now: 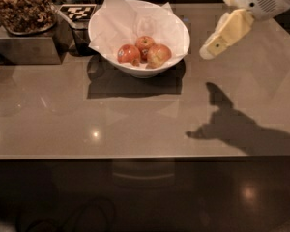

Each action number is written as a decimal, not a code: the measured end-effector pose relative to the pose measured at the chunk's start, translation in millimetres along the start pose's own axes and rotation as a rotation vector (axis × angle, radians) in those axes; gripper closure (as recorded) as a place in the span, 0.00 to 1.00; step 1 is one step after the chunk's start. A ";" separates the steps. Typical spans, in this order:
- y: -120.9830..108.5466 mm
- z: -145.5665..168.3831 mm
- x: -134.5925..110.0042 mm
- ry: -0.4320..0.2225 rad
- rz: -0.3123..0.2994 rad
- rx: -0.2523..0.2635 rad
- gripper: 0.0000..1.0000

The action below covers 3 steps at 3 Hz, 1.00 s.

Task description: Pick apple from white bowl

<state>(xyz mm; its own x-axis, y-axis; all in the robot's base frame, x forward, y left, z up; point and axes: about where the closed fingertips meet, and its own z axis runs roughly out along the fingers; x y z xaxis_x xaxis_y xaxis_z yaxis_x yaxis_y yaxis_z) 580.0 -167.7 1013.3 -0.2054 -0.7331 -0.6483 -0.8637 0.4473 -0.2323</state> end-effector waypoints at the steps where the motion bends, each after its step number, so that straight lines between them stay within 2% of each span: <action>1: -8.6 37.5 -21.9 -0.007 -0.036 -0.051 0.00; 2: -8.7 40.5 -25.1 -0.011 -0.040 -0.054 0.12; 3: -8.7 40.8 -25.2 -0.011 -0.040 -0.055 0.20</action>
Offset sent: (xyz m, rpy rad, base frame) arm 0.0263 0.0281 -0.0099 -0.0002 0.0140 0.0542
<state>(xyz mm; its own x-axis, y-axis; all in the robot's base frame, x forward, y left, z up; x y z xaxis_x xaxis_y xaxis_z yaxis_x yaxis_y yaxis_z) 611.5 -132.2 1002.1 -0.1654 -0.7442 -0.6471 -0.8951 0.3887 -0.2183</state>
